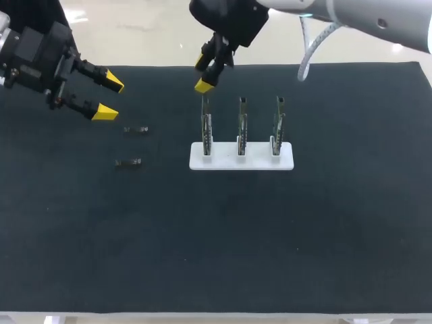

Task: Pick up the optical module with the left hand, and insert it into the network port with the right hand.

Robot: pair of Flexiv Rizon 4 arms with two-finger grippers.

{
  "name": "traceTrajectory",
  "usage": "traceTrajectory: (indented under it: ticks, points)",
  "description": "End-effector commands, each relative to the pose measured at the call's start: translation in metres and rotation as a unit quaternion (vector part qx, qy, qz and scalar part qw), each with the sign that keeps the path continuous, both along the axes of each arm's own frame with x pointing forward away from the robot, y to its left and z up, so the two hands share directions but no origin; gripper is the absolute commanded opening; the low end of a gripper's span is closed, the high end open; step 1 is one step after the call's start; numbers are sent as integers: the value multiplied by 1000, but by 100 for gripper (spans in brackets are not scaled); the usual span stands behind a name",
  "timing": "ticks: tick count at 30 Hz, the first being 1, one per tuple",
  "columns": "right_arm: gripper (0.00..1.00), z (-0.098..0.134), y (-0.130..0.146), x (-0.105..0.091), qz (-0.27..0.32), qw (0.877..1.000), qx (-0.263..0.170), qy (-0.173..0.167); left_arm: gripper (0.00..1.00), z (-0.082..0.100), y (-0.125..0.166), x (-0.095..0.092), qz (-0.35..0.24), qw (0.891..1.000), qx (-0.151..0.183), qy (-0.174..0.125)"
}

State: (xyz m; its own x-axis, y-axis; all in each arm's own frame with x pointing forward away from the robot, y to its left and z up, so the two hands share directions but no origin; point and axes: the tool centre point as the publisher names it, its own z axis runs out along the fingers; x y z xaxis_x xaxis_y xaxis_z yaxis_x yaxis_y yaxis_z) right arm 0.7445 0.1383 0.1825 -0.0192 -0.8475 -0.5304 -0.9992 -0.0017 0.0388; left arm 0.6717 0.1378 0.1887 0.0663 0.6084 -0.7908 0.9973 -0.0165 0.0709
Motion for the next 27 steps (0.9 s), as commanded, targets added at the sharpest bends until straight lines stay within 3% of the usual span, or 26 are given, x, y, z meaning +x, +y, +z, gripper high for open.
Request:
traceTrajectory:
  ticks: [1,27]
  points:
    - [0,2,2,-3,-8,1000,-4,-6,100,0,0,1,0,1000,2,1]
    - [0,5,-6,-6,-24,1000,-8,-3,100,0,0,1,0,1000,2,1]
